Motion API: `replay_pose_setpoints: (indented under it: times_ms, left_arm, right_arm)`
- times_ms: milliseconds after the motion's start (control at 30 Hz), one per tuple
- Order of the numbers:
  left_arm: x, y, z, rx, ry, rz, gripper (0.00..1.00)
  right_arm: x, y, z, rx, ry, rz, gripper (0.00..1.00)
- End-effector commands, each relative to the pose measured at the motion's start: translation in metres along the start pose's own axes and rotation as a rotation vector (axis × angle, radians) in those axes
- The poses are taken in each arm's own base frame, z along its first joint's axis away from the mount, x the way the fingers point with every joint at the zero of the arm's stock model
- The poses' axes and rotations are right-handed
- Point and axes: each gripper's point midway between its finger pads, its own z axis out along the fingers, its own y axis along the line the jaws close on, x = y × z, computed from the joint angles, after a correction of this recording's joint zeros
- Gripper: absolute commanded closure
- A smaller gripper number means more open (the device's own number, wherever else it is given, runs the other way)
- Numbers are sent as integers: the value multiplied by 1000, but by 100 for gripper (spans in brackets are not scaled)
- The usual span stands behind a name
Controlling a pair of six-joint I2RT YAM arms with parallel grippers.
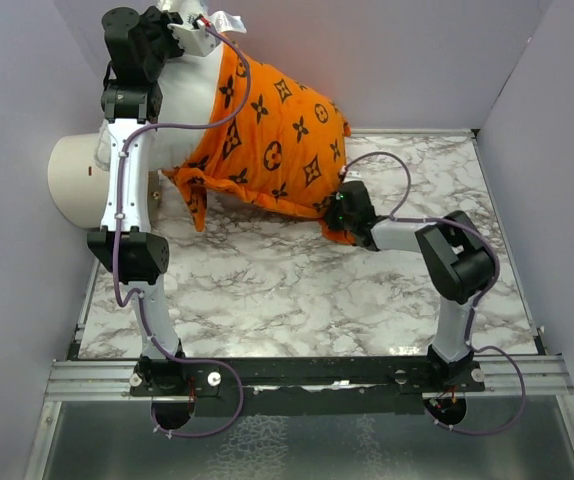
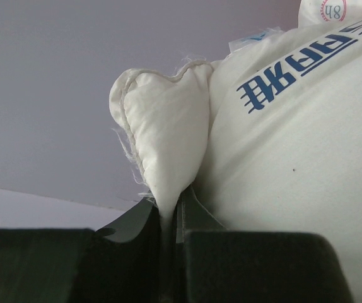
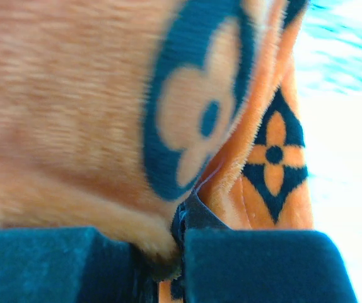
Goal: Remove the pillowcase from the pillow
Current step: Remove the pillow from the pillowcase.
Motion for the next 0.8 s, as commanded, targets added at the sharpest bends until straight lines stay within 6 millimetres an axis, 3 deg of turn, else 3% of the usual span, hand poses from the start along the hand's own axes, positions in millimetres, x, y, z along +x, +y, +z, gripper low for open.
replay_pose_setpoints:
  times_ms: [0, 167, 367, 533, 767]
  left_arm:
    - [-46, 158, -57, -505, -90, 211, 100]
    - [-31, 170, -65, -543, -67, 215, 100]
    - [-4, 185, -76, -588, -38, 209, 100]
    - [28, 197, -85, -617, -12, 223, 100]
    - [69, 210, -101, -647, 30, 250, 100]
  right_arm:
    - [19, -96, -36, 255, 45, 235, 99]
    - [32, -153, -75, 325, 5, 578, 99]
    - [41, -205, -116, 423, -48, 802, 99]
    - [41, -242, -147, 511, -110, 876, 99]
    - [61, -292, -198, 677, -208, 1031, 99]
